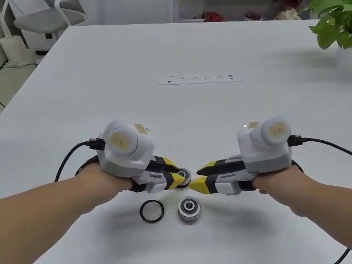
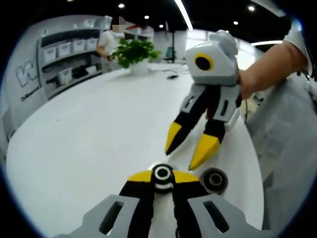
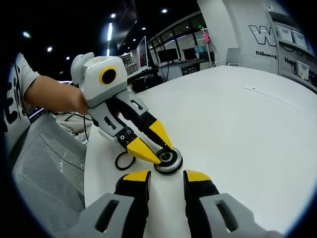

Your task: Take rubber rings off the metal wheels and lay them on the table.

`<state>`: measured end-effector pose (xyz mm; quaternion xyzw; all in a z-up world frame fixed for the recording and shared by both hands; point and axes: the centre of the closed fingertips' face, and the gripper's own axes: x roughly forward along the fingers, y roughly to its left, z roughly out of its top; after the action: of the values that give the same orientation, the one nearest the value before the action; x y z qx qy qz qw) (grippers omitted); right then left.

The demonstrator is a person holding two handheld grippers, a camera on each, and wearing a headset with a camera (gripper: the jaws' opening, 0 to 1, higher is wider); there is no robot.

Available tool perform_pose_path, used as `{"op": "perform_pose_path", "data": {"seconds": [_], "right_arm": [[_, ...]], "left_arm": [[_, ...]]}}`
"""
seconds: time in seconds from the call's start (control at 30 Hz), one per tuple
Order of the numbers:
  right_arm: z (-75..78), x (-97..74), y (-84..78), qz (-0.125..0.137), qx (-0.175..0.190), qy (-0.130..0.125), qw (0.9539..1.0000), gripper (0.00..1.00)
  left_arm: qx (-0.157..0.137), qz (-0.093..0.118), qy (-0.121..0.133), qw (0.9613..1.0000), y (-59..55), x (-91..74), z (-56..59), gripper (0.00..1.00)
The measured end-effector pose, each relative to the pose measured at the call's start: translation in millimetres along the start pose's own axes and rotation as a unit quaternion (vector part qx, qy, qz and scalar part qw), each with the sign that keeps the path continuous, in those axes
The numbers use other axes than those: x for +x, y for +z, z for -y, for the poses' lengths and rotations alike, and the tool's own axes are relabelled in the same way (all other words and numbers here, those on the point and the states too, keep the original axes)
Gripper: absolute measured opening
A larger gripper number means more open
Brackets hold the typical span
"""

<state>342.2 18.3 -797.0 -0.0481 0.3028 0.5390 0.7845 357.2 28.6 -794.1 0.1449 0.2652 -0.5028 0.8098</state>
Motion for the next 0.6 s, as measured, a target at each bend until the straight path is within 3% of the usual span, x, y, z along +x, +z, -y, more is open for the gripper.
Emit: {"op": "perform_pose_path", "data": {"seconds": [0.6], "right_arm": [[0.1,16.1,-2.0,-0.008,-0.024,-0.014,0.9996,0.27]], "left_arm": [[-0.012,0.007,0.008,0.9999,-0.4,0.0,0.6,0.14]]}}
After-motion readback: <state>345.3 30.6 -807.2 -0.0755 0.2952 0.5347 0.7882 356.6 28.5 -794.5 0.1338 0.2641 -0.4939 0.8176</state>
